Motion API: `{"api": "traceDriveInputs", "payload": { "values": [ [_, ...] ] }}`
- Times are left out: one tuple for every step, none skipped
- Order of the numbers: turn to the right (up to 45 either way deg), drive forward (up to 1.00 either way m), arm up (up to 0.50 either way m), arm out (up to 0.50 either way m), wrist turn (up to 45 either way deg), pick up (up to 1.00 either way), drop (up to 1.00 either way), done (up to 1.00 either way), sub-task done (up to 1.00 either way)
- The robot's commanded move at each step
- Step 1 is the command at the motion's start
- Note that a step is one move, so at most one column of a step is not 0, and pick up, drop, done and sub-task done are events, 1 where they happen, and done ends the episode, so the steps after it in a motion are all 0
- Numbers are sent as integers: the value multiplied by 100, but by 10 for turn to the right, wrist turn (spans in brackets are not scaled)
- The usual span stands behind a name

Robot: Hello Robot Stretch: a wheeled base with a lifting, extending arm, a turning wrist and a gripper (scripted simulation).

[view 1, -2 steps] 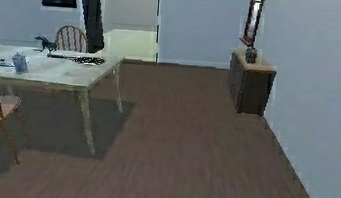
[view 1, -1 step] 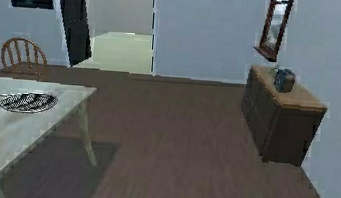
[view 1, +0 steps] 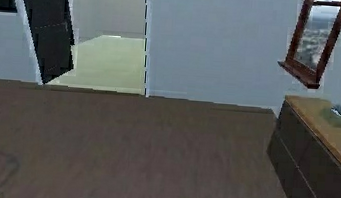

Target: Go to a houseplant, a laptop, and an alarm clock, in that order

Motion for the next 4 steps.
{"api": "traceDriveInputs", "payload": {
  "values": [
    [-30, 0, 0, 0, 0, 0, 0, 0, 0],
    [0, 60, 0, 0, 0, 0, 0, 0, 0],
    [-180, 0, 0, 0, 0, 0, 0, 0, 0],
    [-30, 0, 0, 0, 0, 0, 0, 0, 0]
  ]
}}
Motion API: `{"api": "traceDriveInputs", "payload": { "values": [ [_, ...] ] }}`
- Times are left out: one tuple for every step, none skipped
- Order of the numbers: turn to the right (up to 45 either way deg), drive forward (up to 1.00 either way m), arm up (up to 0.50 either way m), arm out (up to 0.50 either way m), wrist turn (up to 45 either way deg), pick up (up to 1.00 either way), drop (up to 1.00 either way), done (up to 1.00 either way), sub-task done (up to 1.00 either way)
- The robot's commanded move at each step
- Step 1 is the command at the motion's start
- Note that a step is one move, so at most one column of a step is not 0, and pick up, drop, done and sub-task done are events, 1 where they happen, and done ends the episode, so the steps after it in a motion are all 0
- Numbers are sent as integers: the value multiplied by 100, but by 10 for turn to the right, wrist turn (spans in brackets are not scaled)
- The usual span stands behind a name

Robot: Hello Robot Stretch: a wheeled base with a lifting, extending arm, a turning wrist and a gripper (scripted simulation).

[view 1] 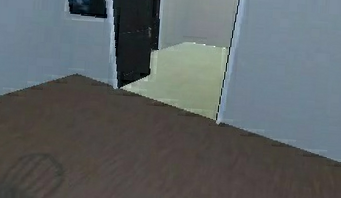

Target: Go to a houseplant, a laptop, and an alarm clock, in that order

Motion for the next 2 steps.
{"api": "traceDriveInputs", "payload": {
  "values": [
    [180, 0, 0, 0, 0, 0, 0, 0, 0],
    [30, 0, 0, 0, 0, 0, 0, 0, 0]
  ]
}}
